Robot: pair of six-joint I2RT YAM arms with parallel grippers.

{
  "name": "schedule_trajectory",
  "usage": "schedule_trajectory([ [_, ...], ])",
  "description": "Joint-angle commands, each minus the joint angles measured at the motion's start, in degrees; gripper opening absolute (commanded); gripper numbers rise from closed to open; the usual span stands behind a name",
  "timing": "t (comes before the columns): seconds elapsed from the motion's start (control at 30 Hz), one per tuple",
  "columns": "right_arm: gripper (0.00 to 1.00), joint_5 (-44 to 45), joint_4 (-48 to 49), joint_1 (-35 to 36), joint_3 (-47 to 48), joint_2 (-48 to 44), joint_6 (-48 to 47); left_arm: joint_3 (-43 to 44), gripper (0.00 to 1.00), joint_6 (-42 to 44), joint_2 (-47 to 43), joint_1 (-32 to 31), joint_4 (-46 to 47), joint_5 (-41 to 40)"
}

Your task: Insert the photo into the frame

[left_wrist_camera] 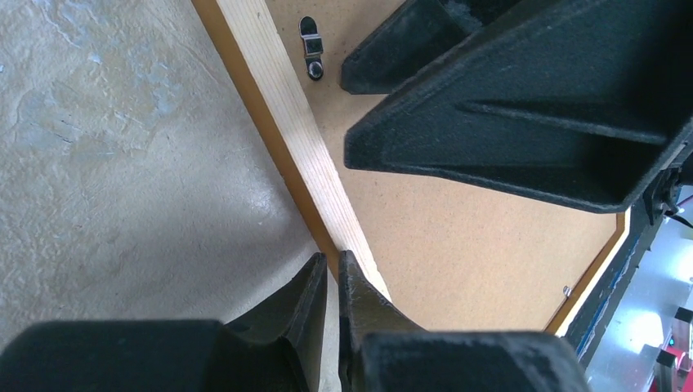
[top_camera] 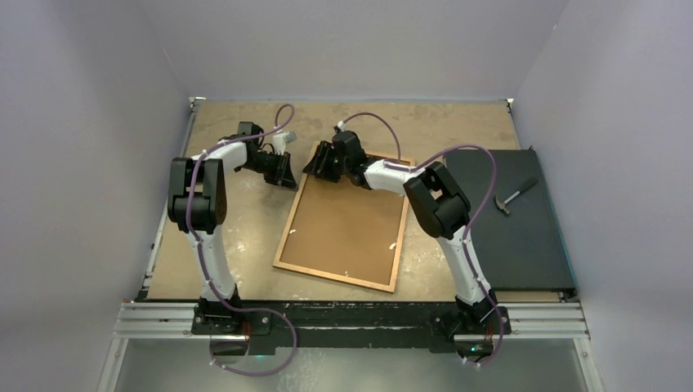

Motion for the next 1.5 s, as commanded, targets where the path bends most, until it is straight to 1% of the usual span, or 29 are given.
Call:
schedule_trajectory([
  [0.0, 0.52, 0.8, -0.2, -0.3, 2.4, 1.4, 0.7, -1.5, 0.07, 1.8, -0.6, -0.8, 1.1, -5.1],
  [0.37, 0.50, 2.2, -0.4, -0.6, 3.5, 2.8, 1.0, -1.3, 0.04, 2.7, -0.5, -0.8, 0.5, -5.3],
  [0.9, 0.48, 1.3, 3.0, -1.0, 3.8, 4.6, 2.2, -1.6, 0.01, 4.9, -0.8, -1.4, -0.7, -5.1],
  [1.17, 0.48, 3.6, 7.9, -1.0, 2.1, 4.9, 4.0, -0.9, 0.00, 5.8, -0.7, -1.5, -1.8, -4.8],
  [1.3, 0.47, 4.2, 8.7, -1.0, 1.6, 4.8, 4.3, -1.0, 0.00, 6.1, -0.6, -1.6, -2.0, -4.7],
  [1.4, 0.47, 3.2, 9.2, -1.0, 1.6, 4.7, 4.8, -1.0, 0.00, 6.3, -0.5, -1.6, -2.0, -4.7],
  [1.47, 0.47, -0.2, 9.7, -1.0, 1.5, 4.2, 4.9, -1.0, 0.00, 6.1, -0.6, -1.6, -2.0, -4.8],
])
